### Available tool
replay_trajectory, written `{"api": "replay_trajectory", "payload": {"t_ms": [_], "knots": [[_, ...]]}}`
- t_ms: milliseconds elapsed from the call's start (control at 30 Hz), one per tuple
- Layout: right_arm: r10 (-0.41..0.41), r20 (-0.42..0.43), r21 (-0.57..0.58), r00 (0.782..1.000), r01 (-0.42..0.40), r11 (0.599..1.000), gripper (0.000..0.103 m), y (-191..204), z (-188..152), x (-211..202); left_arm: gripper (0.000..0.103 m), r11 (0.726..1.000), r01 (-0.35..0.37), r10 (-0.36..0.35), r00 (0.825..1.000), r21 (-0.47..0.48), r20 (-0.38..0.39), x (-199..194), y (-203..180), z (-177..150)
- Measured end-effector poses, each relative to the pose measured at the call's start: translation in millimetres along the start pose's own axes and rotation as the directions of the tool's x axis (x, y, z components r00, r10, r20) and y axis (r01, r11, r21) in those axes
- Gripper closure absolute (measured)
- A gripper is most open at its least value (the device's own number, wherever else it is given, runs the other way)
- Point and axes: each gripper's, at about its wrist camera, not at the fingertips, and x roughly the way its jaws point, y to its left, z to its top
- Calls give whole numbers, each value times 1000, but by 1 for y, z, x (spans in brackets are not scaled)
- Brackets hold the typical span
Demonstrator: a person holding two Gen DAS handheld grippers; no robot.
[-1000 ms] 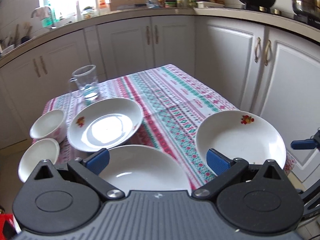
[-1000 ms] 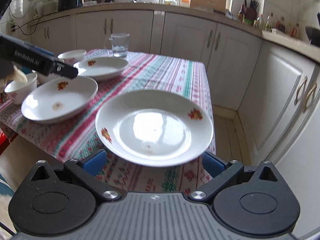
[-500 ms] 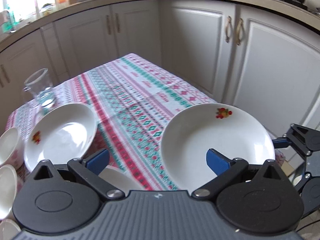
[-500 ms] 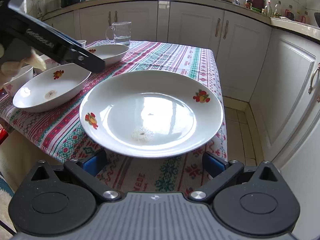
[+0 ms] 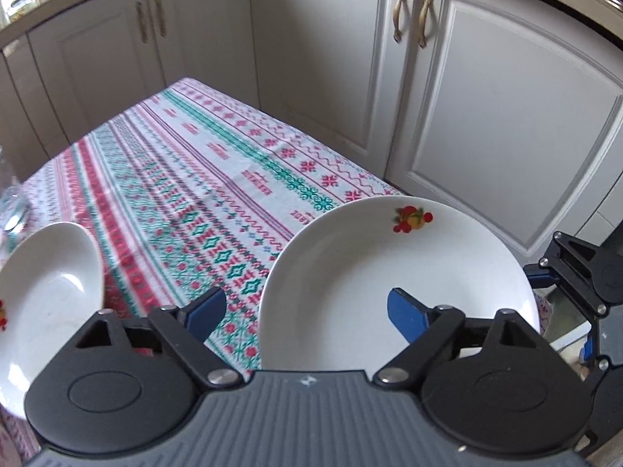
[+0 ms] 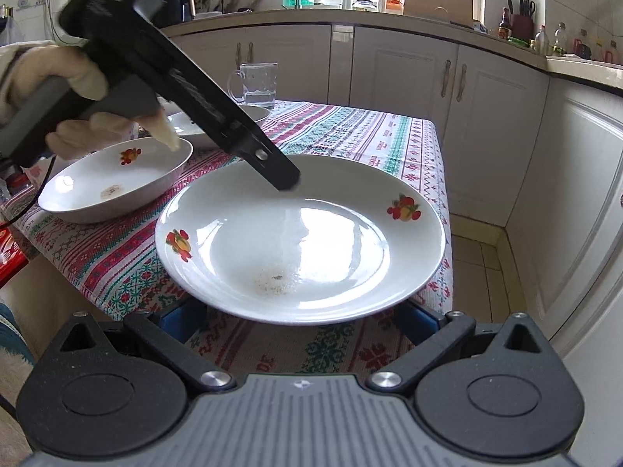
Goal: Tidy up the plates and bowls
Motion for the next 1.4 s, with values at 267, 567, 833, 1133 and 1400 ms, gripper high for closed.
{"api": "replay_trajectory", "payload": {"t_ms": [267, 567, 833, 1133, 1400], "knots": [[-2, 14, 0, 1000, 2, 1000, 0, 0, -2, -1, 33, 993, 112, -114, 989, -23, -92, 25, 12, 15], [8, -3, -7, 1000, -8, 1000, 0, -1, 1, 2, 35, 983, 181, -184, 972, -37, -145, 34, 20, 24], [9, -40, -12, 999, -9, 1000, 0, -1, 8, 4, 35, 979, 201, -201, 967, -14, -154, 35, 19, 25], [3, -58, -37, 998, -5, 999, 0, -3, 24, 7, 35, 980, 198, -199, 974, -21, -110, 27, 28, 28], [3, -69, -78, 998, -8, 997, 0, -13, 42, 28, 35, 984, 173, -176, 981, -39, -80, 32, 45, 40]]}}
